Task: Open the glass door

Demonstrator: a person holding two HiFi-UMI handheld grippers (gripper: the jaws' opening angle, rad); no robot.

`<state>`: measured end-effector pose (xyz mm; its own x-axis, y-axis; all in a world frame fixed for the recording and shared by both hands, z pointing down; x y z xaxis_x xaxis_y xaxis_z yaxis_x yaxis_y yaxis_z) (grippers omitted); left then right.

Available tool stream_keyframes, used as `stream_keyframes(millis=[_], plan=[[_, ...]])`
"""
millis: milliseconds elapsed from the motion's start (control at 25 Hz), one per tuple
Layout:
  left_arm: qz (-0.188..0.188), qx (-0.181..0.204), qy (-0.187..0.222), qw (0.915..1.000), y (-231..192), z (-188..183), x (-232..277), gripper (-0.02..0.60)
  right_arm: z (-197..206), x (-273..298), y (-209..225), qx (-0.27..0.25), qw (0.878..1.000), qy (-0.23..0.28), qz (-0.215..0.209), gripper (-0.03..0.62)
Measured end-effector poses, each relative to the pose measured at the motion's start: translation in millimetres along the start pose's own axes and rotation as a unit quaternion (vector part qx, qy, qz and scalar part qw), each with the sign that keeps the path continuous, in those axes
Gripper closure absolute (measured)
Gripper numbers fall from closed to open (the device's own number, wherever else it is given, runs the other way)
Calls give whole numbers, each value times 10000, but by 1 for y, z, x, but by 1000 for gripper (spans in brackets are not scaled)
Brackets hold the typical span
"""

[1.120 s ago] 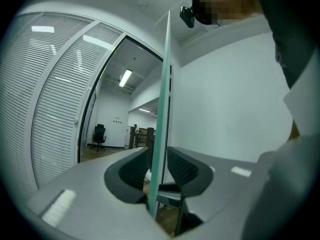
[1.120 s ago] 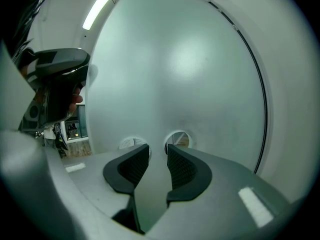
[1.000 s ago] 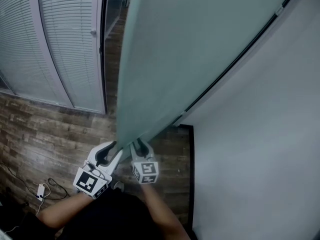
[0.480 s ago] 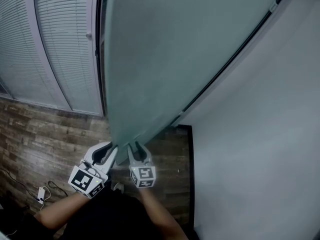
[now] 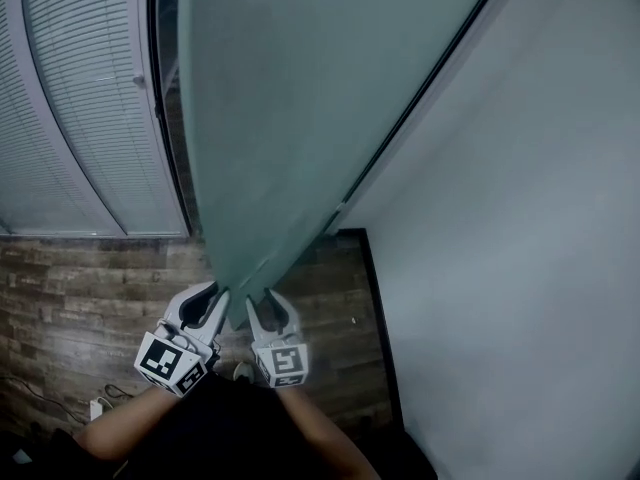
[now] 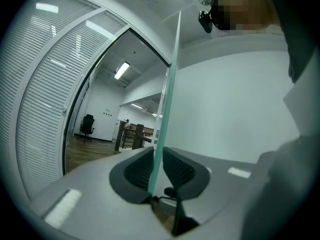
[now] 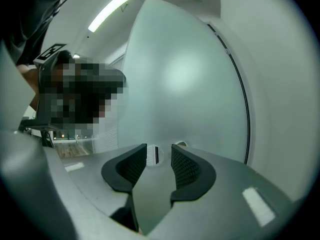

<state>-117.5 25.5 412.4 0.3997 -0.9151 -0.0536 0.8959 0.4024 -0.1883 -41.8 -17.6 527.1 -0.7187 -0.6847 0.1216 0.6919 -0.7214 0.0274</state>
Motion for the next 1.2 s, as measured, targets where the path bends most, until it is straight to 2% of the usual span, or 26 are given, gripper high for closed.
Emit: stream_keyframes(millis=[240,360,480,600,760,960,1200], plan=[[549,-174,-327,9978,18,12,6,528,1,-27,-18,82,9996,-156,233,445],[778,-282,-491,9954,22,14,10,522,9,-31,-27,16,9987,-399,329,450],[937,-204,-572,9937,30,15,9,523,10,-42,-36,28,9979,-525,369,426],[1032,-44,-578,9930,39,14,12,525,8,-55,-36,20,9969,-576,538,425],[1178,-33,-636,9910,50,16,14,525,9,-77,-34,37,9930,-818,847,425],[1320,28,-599,9894,67,18,16,523,1,-99,-23,190,9904,-609,1227,427],[1327,-28,-684,9888,83,22,19,523,-2,-101,-24,96,9929,-554,1049,434]])
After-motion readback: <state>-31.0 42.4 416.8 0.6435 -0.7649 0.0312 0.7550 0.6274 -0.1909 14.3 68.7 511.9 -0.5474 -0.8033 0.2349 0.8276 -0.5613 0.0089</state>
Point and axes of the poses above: the fingertips, and each gripper's own axes: x forward along the fingers, y to its right, z out of its underside, the point moved 2 cm from there along -x, backward along the fingers, and after that the axes turned 4 degrees about z, right-handed, at the moved point
